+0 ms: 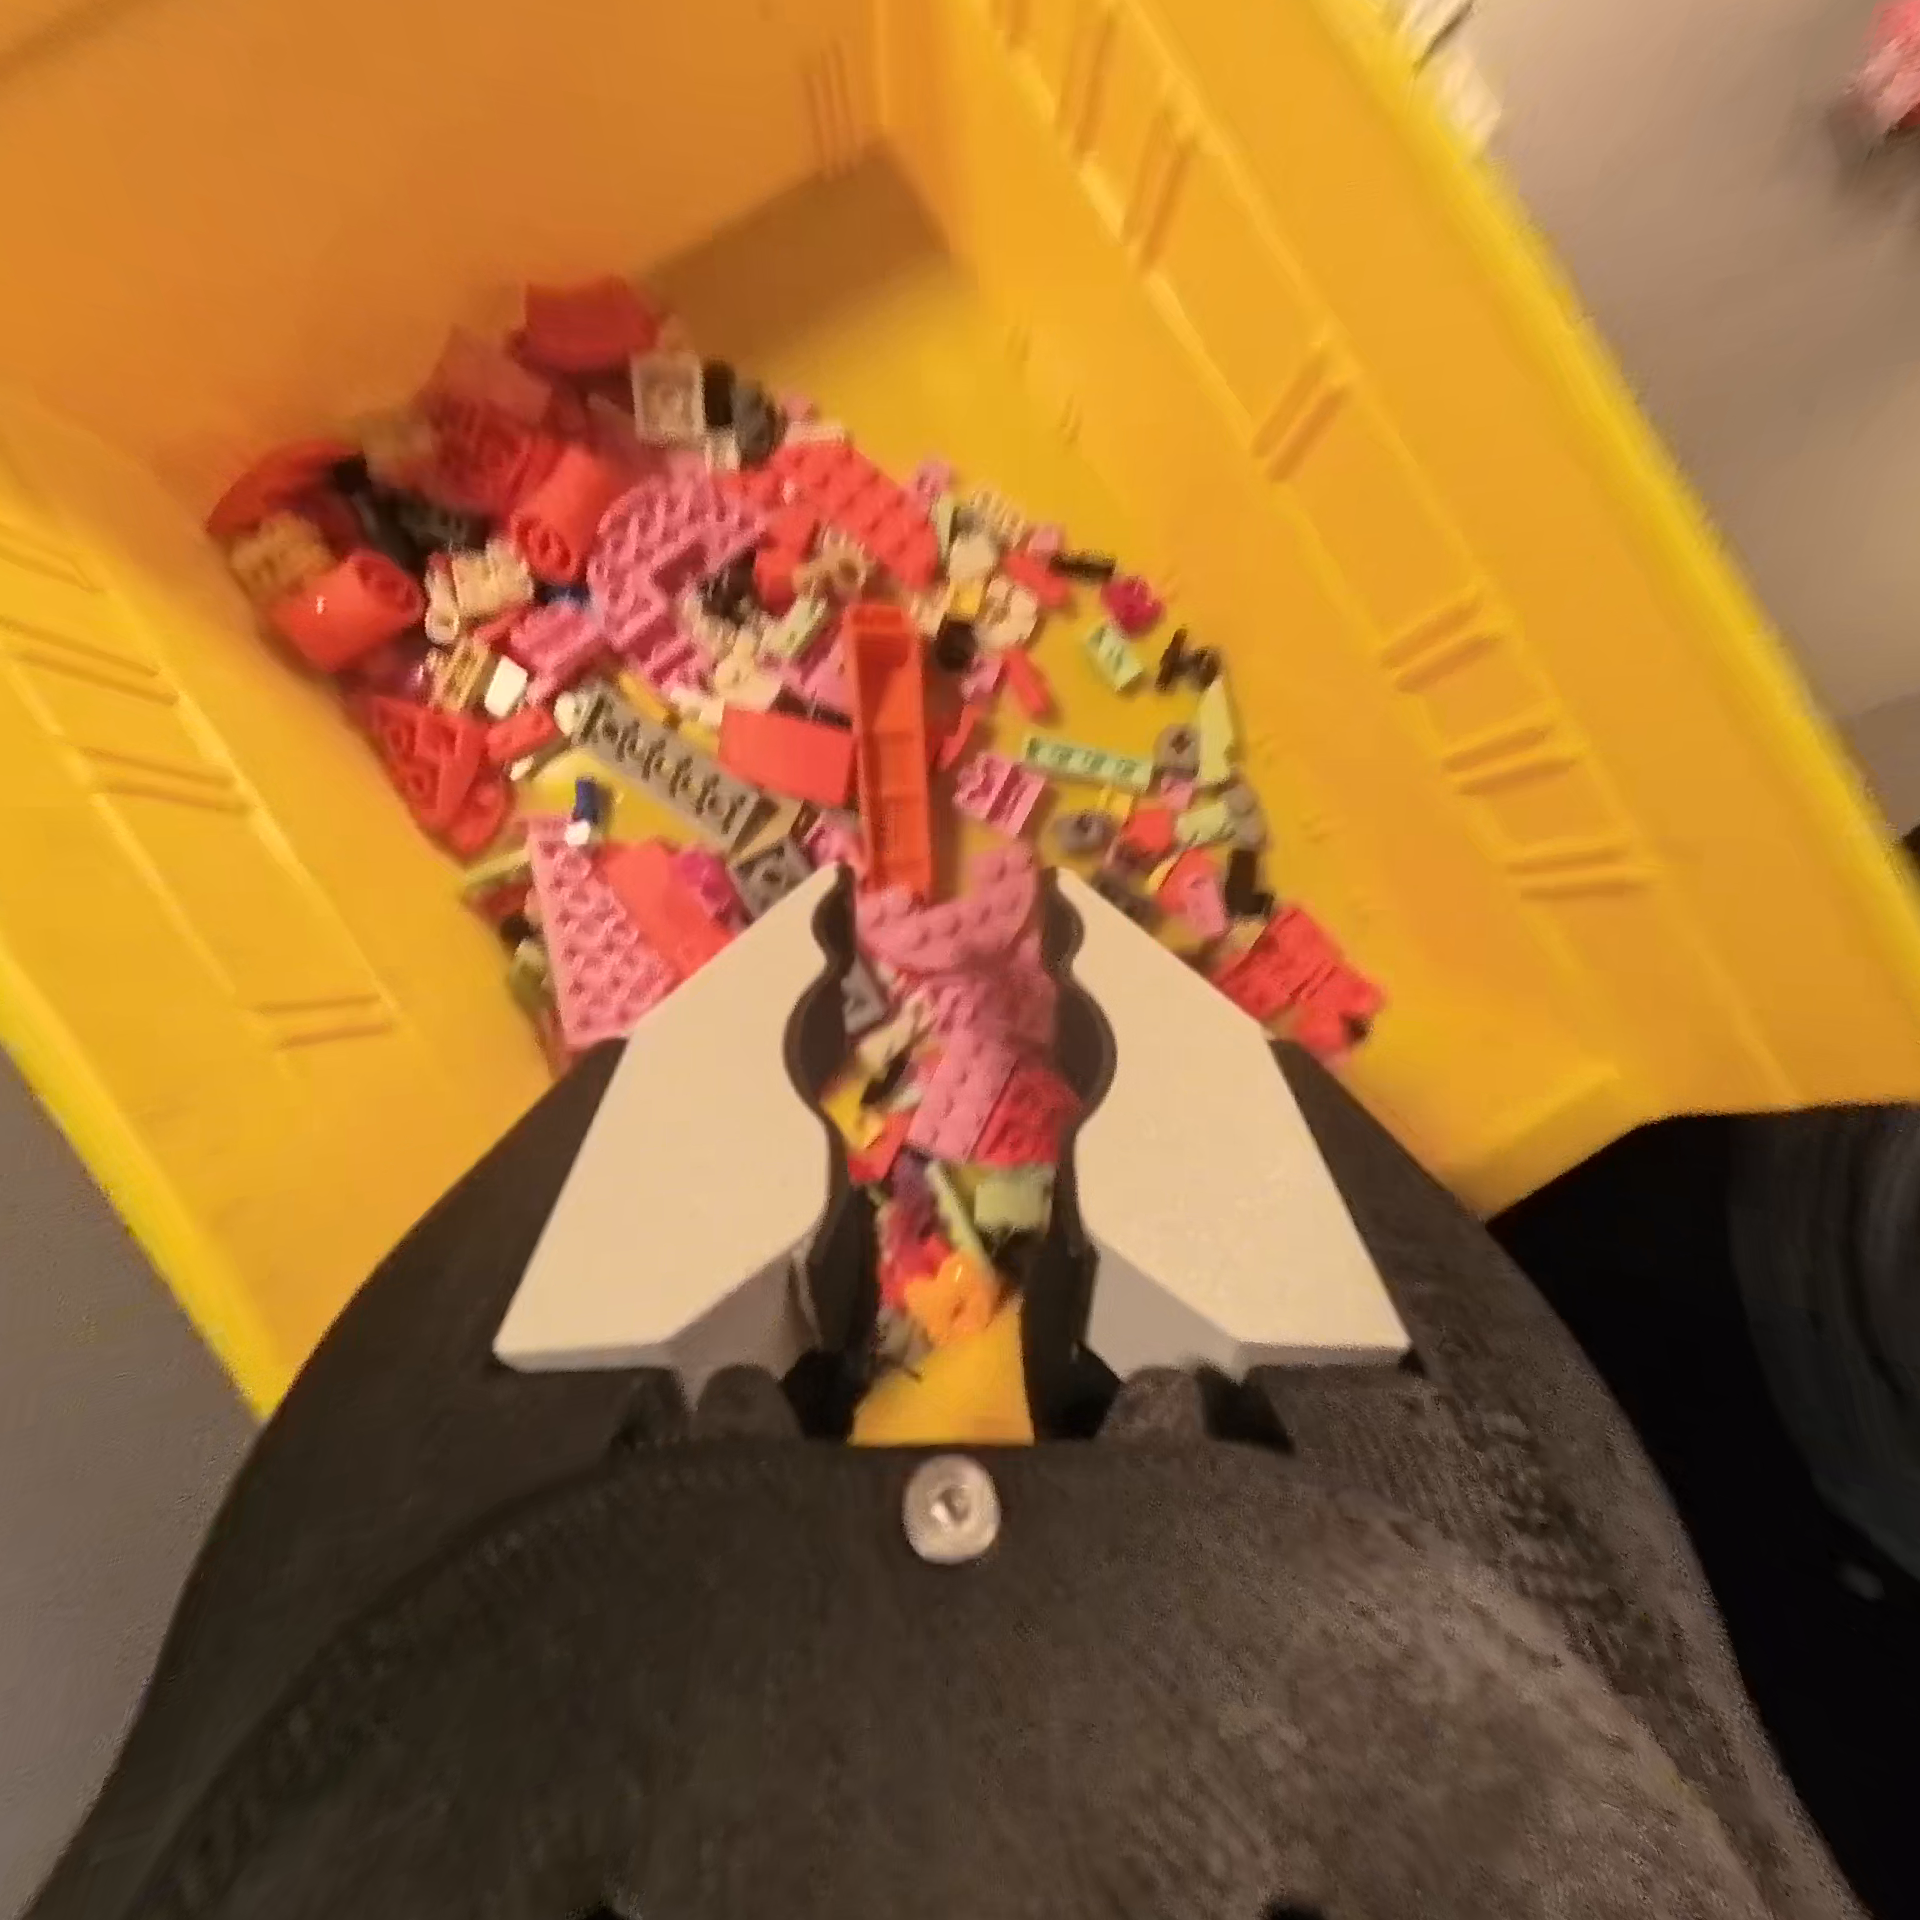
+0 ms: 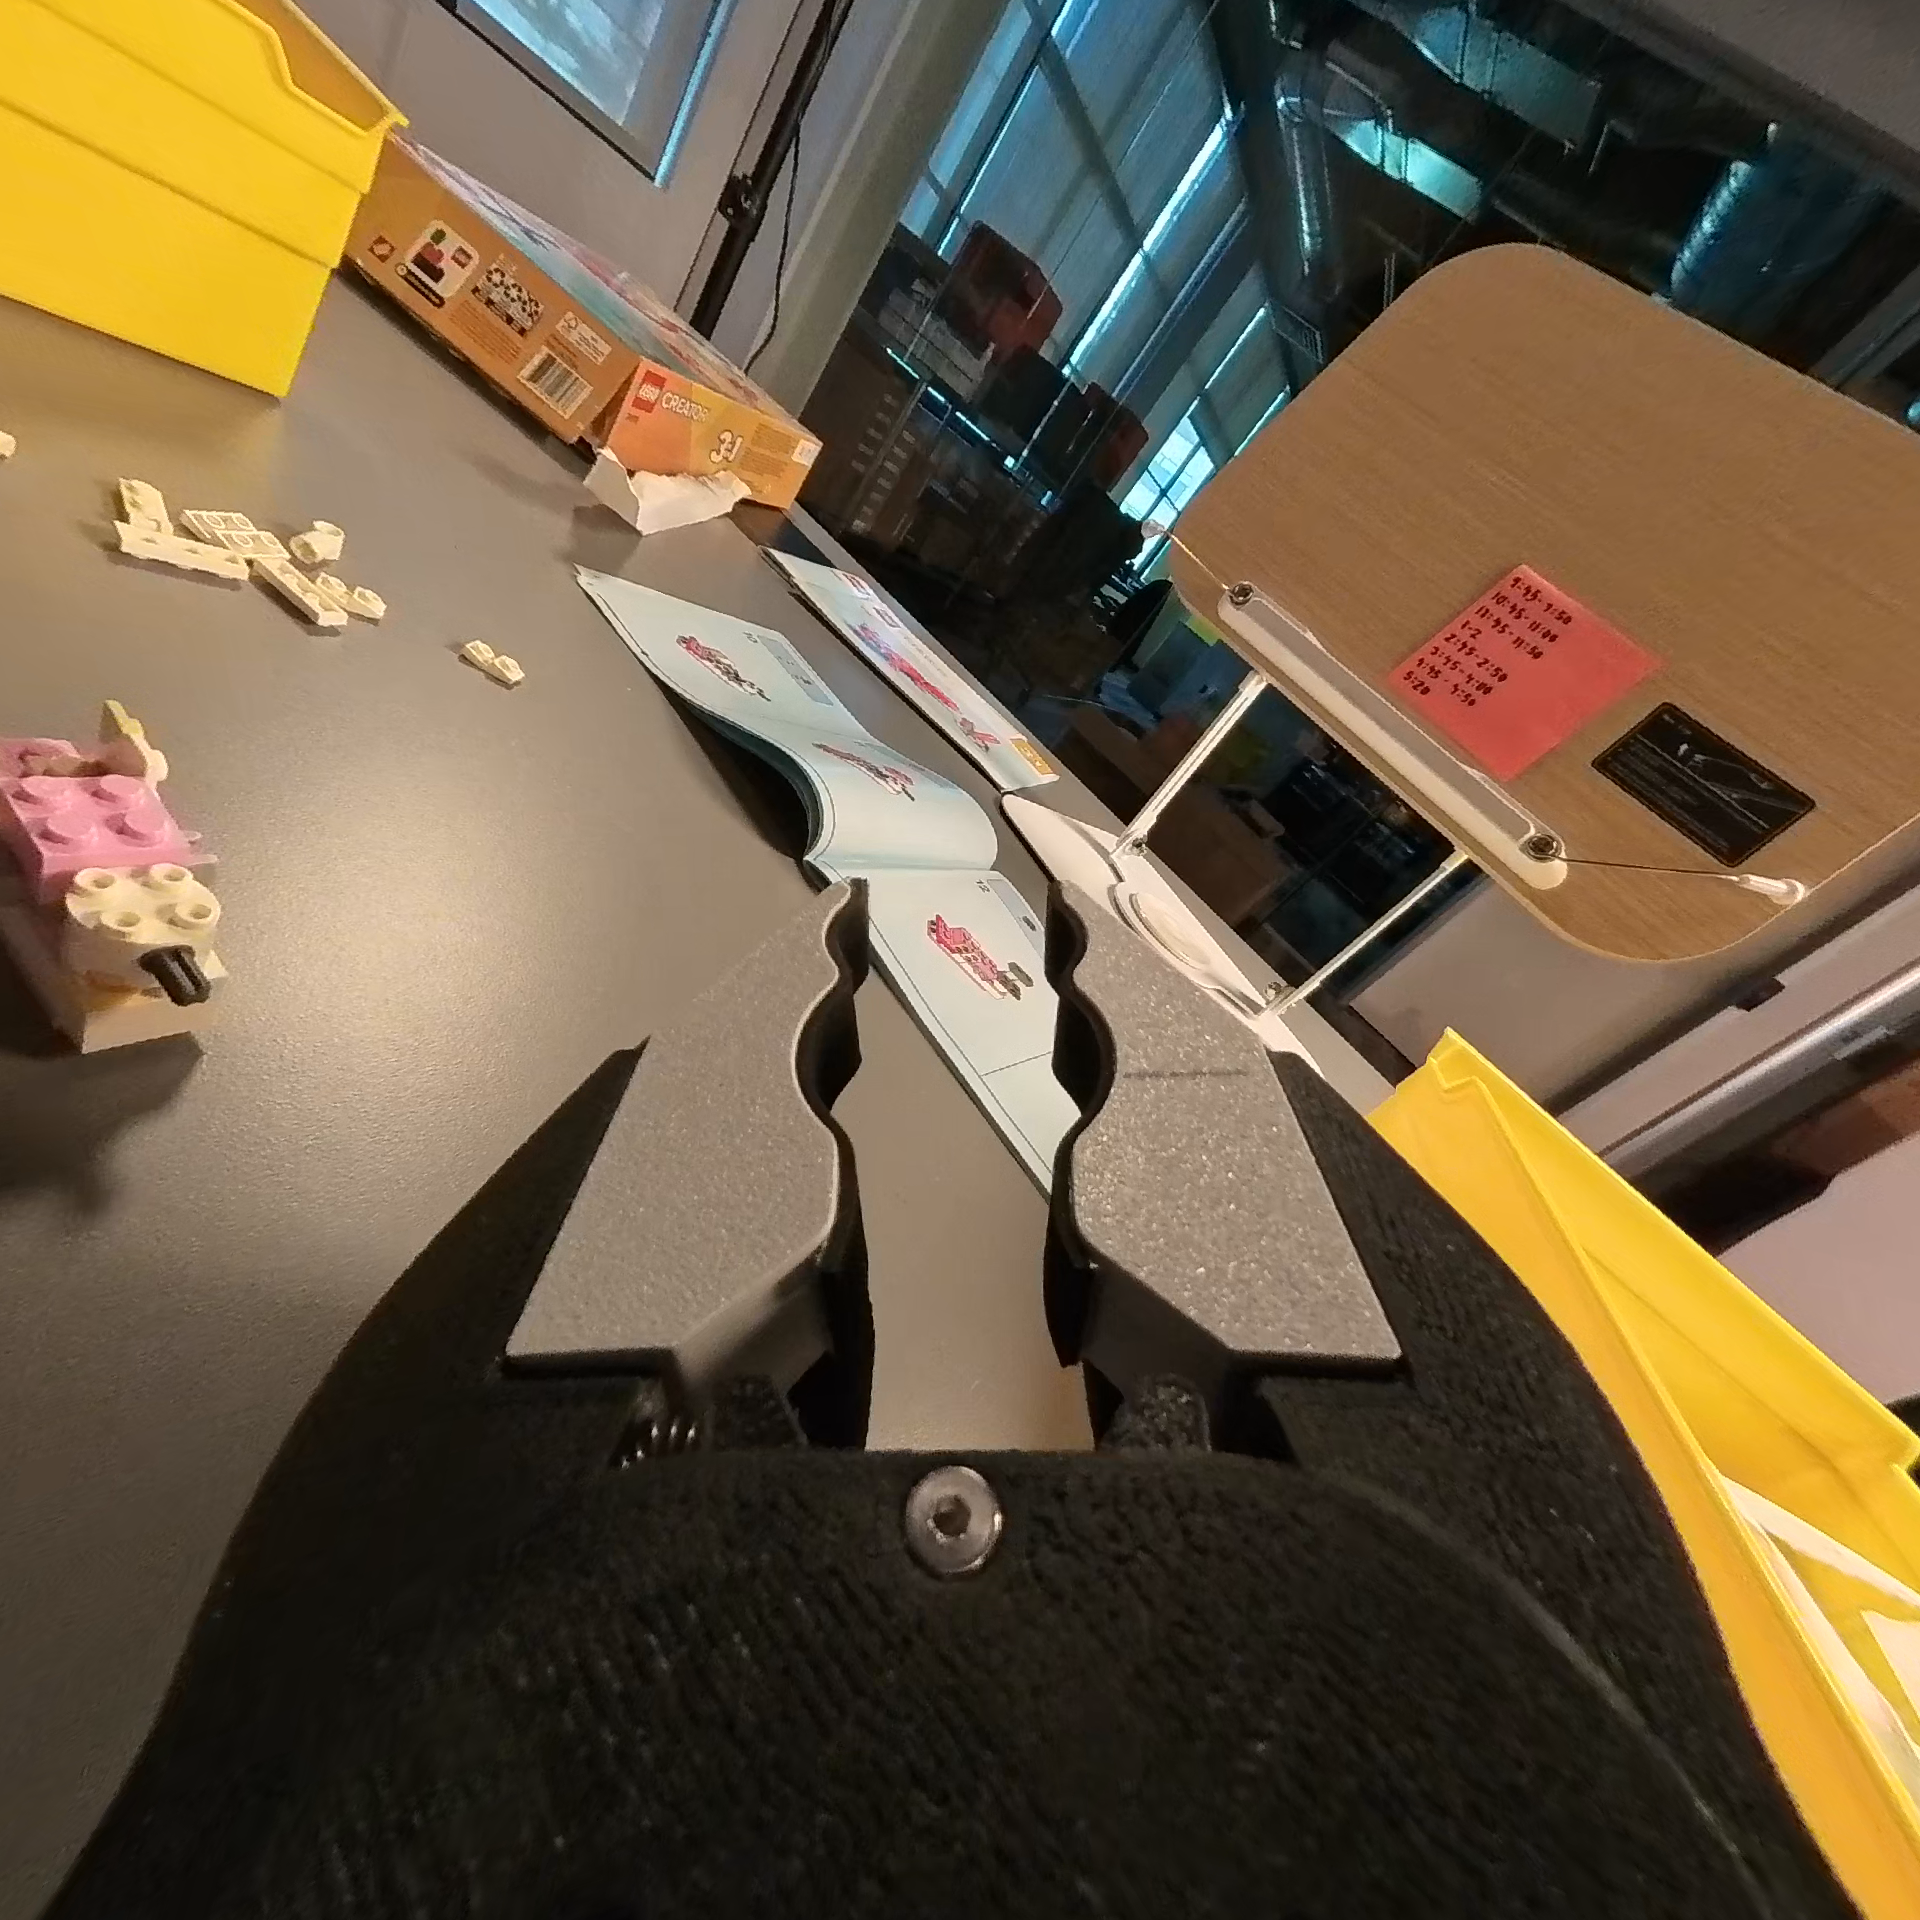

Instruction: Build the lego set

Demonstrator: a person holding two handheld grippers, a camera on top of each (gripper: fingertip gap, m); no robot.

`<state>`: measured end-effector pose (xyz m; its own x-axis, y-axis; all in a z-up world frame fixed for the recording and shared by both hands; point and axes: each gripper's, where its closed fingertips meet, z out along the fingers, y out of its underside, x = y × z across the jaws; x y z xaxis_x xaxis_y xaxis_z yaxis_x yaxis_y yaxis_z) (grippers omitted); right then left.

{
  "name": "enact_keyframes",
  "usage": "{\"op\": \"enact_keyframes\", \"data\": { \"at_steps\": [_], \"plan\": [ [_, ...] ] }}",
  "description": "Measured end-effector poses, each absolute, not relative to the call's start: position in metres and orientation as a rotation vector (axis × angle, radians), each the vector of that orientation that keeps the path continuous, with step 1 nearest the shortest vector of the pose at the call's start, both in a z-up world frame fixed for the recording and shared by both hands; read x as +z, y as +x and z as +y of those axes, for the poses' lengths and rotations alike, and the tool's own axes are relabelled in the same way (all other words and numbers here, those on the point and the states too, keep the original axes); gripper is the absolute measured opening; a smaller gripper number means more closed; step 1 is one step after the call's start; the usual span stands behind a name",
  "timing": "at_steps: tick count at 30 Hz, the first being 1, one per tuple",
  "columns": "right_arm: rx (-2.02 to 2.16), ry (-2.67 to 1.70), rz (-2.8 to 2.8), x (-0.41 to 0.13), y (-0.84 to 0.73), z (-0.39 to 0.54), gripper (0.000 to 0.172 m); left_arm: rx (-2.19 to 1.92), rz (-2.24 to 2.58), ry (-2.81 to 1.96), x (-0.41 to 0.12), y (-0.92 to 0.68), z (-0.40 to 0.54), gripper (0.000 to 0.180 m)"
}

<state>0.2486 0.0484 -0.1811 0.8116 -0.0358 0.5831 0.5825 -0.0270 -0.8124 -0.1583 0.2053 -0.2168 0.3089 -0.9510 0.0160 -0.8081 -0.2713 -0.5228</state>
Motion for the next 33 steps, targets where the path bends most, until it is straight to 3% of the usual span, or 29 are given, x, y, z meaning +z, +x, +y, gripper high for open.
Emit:
{"op": "enact_keyframes", "data": {
  "at_steps": [2, 15, 25, 33],
  "plan": [
    [-0.523, -1.53, -0.458, -0.181, 0.248, 0.048, 0.031, -0.332, 1.691, -2.189, -0.227, -0.17, 0.2, 0.036],
    [-0.533, -1.533, -0.444, -0.181, 0.251, 0.048, 0.032, -0.449, 2.16, -1.979, -0.251, -0.153, 0.16, 0.024],
    [-0.538, -1.535, -0.443, -0.181, 0.252, 0.049, 0.032, -0.44, 2.19, -1.964, -0.261, -0.153, 0.161, 0.016],
    [-0.538, -1.535, -0.443, -0.181, 0.252, 0.049, 0.032, -0.432, 1.867, -1.936, -0.234, -0.157, 0.19, 0.015]
  ]
}}
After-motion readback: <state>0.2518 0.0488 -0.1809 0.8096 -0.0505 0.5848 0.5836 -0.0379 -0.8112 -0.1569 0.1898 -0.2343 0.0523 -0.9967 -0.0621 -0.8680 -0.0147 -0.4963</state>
